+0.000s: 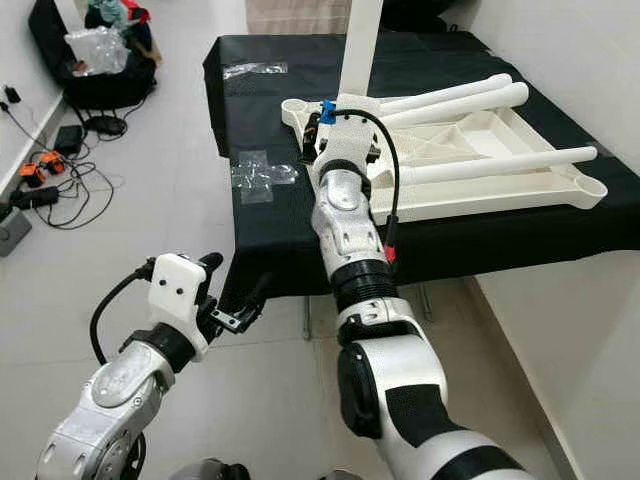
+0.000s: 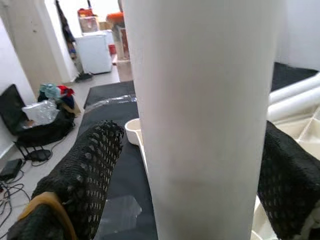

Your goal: Building children table

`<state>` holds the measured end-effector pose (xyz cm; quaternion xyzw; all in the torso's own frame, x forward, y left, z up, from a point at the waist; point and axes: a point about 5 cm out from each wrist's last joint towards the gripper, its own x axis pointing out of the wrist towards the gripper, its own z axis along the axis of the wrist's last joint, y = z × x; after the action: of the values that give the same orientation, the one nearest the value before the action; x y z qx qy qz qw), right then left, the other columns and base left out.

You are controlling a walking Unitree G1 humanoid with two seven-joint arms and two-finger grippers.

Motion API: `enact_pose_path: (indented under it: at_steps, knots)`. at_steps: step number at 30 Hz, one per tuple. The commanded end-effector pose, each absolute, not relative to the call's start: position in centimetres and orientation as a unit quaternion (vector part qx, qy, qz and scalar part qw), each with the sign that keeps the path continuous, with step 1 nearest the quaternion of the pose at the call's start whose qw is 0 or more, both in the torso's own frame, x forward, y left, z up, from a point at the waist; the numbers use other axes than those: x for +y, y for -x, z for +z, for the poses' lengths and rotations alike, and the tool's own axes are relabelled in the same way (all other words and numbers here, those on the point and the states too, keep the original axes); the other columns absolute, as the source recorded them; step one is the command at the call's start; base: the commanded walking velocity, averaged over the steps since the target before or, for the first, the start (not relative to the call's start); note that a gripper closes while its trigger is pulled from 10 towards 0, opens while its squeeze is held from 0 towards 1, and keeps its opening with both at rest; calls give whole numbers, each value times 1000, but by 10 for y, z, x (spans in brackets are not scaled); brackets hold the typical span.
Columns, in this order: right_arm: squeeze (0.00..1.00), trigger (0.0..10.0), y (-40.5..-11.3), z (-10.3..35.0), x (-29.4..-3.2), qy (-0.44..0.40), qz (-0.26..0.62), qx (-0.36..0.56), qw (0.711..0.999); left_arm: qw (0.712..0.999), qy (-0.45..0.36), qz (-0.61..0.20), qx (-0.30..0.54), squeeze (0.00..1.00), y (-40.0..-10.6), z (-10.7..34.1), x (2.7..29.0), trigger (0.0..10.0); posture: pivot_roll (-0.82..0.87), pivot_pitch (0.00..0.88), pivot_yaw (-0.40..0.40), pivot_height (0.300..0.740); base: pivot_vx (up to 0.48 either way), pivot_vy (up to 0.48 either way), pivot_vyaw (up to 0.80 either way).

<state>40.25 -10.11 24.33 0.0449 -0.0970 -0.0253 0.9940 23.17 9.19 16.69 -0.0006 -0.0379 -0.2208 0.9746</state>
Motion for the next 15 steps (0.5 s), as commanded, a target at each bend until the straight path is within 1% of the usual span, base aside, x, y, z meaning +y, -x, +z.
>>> enact_pose_path:
  at_steps: [1, 2, 4, 5, 7, 8, 9, 10, 11, 13, 15]
  knots:
    - [0, 10000, -400, 248, -95, -39, 32, -128, 990, 975, 3, -218, -36, 0, -232, 165, 91, 10000, 18, 97, -64, 740, 0, 0, 0]
    - [0, 10000, -398, 253, -95, -26, 73, -155, 985, 975, 3, -217, -37, 0, -233, 165, 91, 10000, 21, 97, -67, 740, 0, 0, 0]
    - [0, 10000, -400, 250, -99, -43, 163, -142, 975, 976, 6, -216, -39, 0, -234, 167, 91, 10000, 16, 97, -67, 740, 0, 0, 0]
    - [0, 10000, -401, 249, -102, -53, 186, -135, 972, 976, 7, -215, -40, 0, -234, 167, 90, 10000, 16, 97, -67, 740, 0, 0, 0]
    - [0, 10000, -401, 248, -103, -60, 199, -131, 970, 976, 7, -215, -40, 0, -234, 167, 90, 10000, 16, 97, -67, 740, 0, 0, 0]
    - [0, 10000, -401, 247, -102, -63, 224, -123, 965, 975, 8, -216, -40, 0, -233, 167, 90, 10000, 19, 99, -67, 740, 0, 0, 0]
    - [0, 10000, -401, 247, -102, -63, 224, -123, 965, 975, 8, -216, -40, 0, -233, 167, 90, 10000, 19, 99, -67, 740, 0, 0, 0]
    - [0, 10000, -401, 247, -101, -65, 256, -112, 958, 975, 8, -217, -40, 0, -233, 167, 89, 10000, 17, 98, -66, 740, 0, 0, 0]
    - [0, 10000, -401, 247, -101, -65, 256, -112, 958, 975, 8, -217, -40, 0, -233, 167, 89, 10000, 17, 98, -66, 740, 0, 0, 0]
    - [0, 10000, -402, 244, -97, -36, 314, -91, 944, 975, 9, -217, -42, 0, -234, 168, 89, 10000, 20, 96, -68, 740, 0, 0, 0]
    - [0, 10000, -403, 244, -96, -25, 327, -86, 941, 975, 9, -217, -42, 0, -234, 168, 89, 10000, 20, 96, -68, 740, 0, 0, 0]
